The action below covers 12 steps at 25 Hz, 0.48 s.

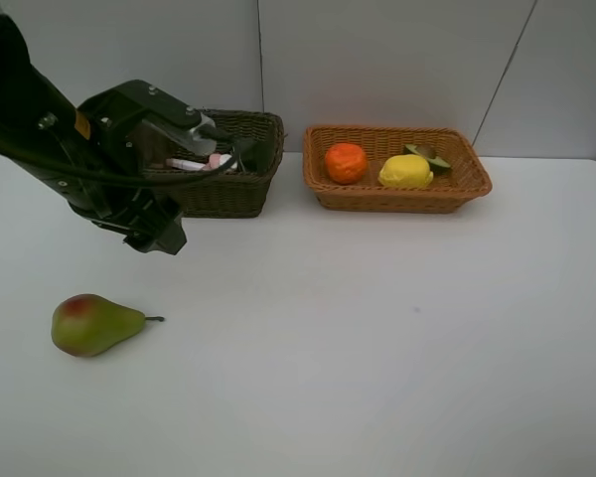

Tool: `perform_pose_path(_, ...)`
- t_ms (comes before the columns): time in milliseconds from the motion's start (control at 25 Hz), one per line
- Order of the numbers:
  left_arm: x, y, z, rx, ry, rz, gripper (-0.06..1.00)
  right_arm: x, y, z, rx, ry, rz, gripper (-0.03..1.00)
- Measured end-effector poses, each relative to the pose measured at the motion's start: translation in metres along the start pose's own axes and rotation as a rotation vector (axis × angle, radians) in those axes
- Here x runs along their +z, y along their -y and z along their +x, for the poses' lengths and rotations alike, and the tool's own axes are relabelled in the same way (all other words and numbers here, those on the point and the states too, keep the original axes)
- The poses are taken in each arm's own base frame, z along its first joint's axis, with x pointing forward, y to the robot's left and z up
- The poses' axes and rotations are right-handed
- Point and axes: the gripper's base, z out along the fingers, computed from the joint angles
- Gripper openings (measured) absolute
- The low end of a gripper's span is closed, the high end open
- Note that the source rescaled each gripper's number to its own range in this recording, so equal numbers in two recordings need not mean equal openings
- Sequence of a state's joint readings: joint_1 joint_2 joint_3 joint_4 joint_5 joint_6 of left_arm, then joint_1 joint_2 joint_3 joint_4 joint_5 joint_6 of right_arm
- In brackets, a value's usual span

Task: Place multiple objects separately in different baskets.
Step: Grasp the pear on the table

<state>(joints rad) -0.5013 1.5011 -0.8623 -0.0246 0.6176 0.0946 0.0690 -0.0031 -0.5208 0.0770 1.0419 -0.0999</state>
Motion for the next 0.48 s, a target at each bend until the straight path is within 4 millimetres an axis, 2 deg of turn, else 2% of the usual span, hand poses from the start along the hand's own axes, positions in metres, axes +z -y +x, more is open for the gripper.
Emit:
perform_pose_path(160, -0.002, -0.003, 0.024, 0.037, -0.117, -0.027, 0.97, 0.000, 0.000, 0.000, 0.000, 0.000, 0.000, 1.00)
perform_pose_path(280, -0.009, -0.007, 0.037, 0.141, -0.254, -0.053, 0.97, 0.000, 0.000, 0.000, 0.000, 0.000, 0.000, 1.00)
perform_pose_path(480, -0.015, -0.011, 0.048, 0.293, -0.384, -0.058, 0.97, 0.000, 0.000, 0.000, 0.000, 0.000, 0.000, 1.00)
